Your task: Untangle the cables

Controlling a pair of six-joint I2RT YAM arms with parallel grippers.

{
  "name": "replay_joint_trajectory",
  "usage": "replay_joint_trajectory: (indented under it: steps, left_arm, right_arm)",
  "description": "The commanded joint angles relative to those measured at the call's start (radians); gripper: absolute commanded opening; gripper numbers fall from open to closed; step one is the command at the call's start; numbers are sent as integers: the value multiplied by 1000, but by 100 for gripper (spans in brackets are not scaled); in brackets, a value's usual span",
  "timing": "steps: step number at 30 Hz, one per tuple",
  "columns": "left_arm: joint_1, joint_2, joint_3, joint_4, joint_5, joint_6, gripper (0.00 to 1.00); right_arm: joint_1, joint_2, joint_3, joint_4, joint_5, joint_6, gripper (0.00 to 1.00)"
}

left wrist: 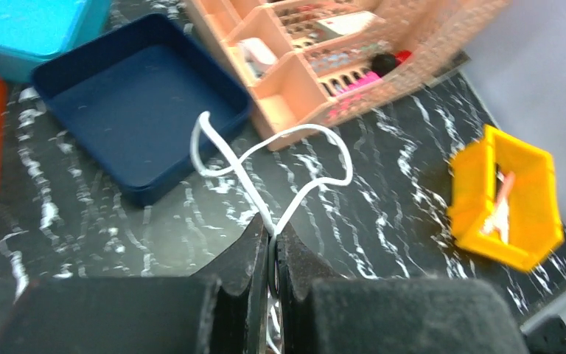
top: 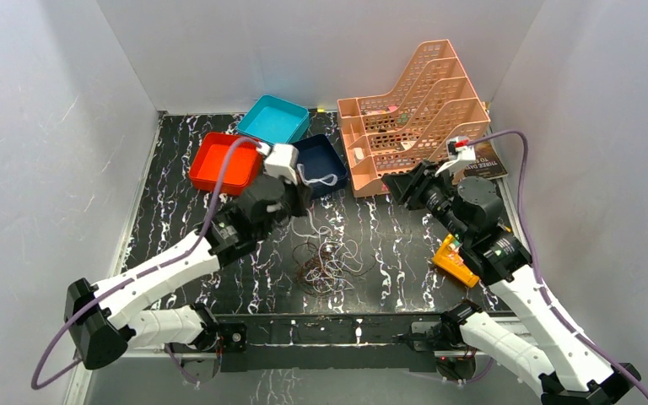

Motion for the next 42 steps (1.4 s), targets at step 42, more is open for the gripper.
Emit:
replay_joint_trajectory:
  steps: [42]
  left_arm:
    - [548,573,301,515,570,392,0]
  right_arm:
    - [3,-114,-155,-72,-37,9,51]
